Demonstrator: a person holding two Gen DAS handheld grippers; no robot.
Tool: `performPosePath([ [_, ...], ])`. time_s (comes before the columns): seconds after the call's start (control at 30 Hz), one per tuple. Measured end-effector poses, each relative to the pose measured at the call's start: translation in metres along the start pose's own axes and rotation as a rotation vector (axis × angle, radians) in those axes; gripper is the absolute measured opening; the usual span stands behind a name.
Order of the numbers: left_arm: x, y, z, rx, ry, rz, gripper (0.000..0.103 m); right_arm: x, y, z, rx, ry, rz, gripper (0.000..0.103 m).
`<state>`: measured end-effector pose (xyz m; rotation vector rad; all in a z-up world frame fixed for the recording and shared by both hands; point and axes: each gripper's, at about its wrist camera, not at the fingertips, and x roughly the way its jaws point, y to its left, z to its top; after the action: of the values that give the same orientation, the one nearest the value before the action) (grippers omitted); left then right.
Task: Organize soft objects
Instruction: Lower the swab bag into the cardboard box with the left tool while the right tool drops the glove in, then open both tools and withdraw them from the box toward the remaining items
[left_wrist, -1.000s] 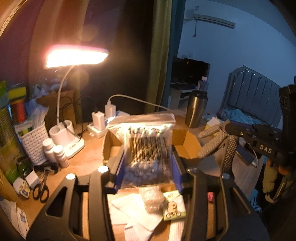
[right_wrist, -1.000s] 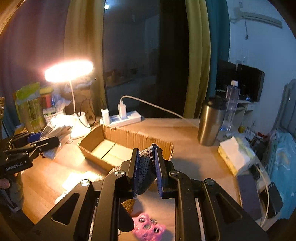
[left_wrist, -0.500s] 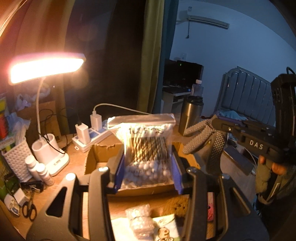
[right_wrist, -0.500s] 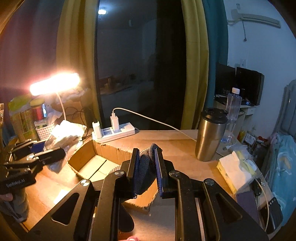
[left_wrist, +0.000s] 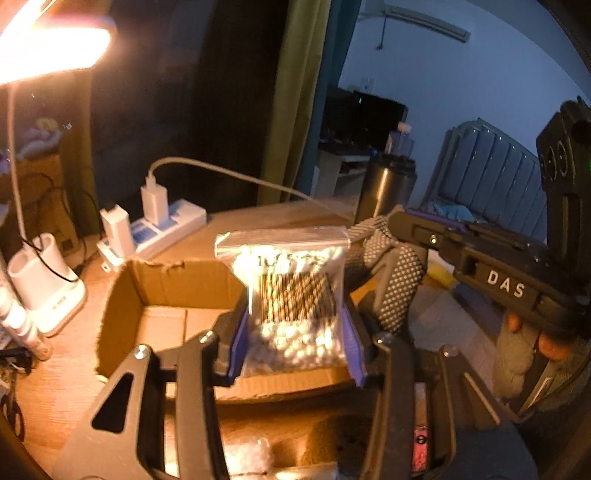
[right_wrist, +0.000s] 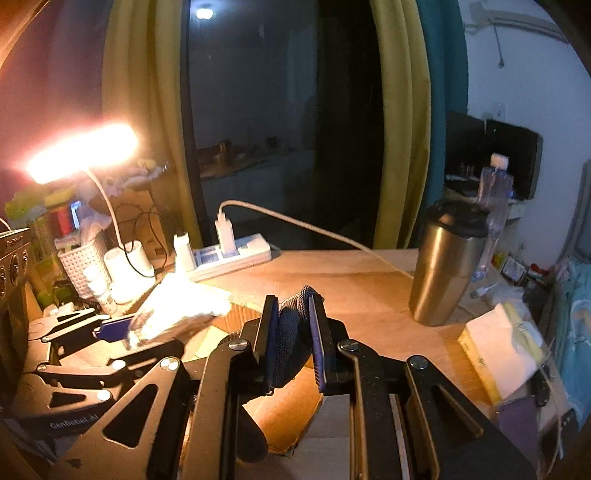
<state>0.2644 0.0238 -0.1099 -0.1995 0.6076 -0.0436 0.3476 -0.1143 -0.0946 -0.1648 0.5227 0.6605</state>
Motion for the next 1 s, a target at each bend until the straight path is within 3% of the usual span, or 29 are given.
performPosePath([
  [0.4, 0.058, 0.000, -0.017, -0.009, 0.175, 0.013, 0.047, 0.046, -0.010, -0.025, 0.039, 0.099, 0.039, 0.021],
  [0.43, 0.058, 0.001, -0.017, -0.009, 0.173, 0.018, 0.052, 0.048, -0.009, -0.026, 0.040, 0.107, 0.038, 0.025],
  [0.57, 0.046, 0.002, -0.015, -0.016, 0.138, 0.021, 0.054, 0.048, -0.010, -0.028, 0.053, 0.118, 0.032, 0.043],
  [0.7, 0.033, 0.003, -0.011, -0.019, 0.116, 0.040, 0.055, 0.040, -0.012, -0.025, 0.063, 0.105, 0.024, 0.046],
  [0.8, 0.015, 0.005, -0.008, -0.031, 0.078, 0.046, 0.065, 0.029, -0.010, -0.023, 0.056, 0.091, 0.013, 0.048],
  [1.0, -0.017, 0.006, -0.004, -0.041, 0.016, 0.056, 0.066, 0.004, -0.002, -0.021, 0.045, 0.060, -0.005, 0.051],
])
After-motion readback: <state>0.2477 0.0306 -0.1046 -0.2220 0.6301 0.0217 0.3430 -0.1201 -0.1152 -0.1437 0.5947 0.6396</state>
